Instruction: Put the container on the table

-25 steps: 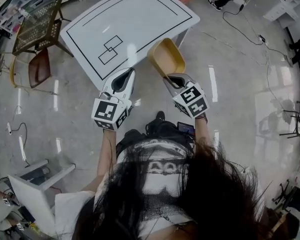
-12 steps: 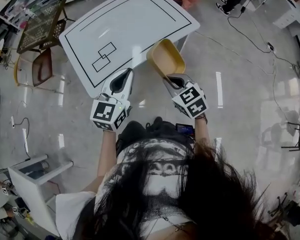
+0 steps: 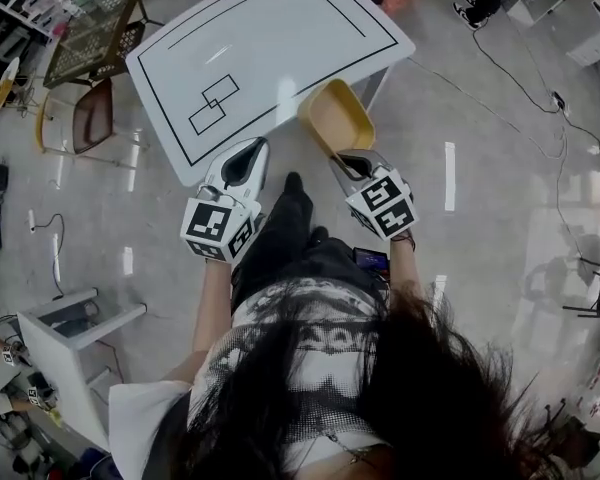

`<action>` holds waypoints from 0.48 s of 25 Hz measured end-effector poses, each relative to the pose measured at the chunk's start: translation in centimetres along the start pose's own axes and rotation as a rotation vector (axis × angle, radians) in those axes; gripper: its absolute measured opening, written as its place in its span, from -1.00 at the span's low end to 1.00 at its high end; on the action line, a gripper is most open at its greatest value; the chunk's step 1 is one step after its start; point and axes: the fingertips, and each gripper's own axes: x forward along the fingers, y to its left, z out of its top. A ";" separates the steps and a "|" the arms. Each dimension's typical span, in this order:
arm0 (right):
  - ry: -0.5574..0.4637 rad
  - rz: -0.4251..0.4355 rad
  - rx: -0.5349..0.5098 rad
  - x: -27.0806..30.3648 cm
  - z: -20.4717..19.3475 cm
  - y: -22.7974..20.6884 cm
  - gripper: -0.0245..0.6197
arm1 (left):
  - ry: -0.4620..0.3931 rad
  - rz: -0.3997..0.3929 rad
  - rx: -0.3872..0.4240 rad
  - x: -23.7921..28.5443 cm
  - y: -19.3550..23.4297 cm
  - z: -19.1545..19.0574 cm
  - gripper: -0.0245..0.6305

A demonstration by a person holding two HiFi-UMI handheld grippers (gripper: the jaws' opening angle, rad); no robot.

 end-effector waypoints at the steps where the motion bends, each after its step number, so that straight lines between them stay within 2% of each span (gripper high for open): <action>1: 0.001 0.002 -0.002 0.3 0.1 -0.2 -0.89 | 0.002 0.001 -0.001 0.3 0.3 -0.1 -0.93; 8: 0.014 -0.002 -0.025 2.0 1.0 -3.8 -0.89 | -0.011 -0.023 0.006 4.2 1.2 0.6 -0.93; 12: 0.033 0.000 -0.056 3.9 2.3 -6.8 -0.89 | -0.026 -0.024 0.007 7.3 3.2 1.5 -0.93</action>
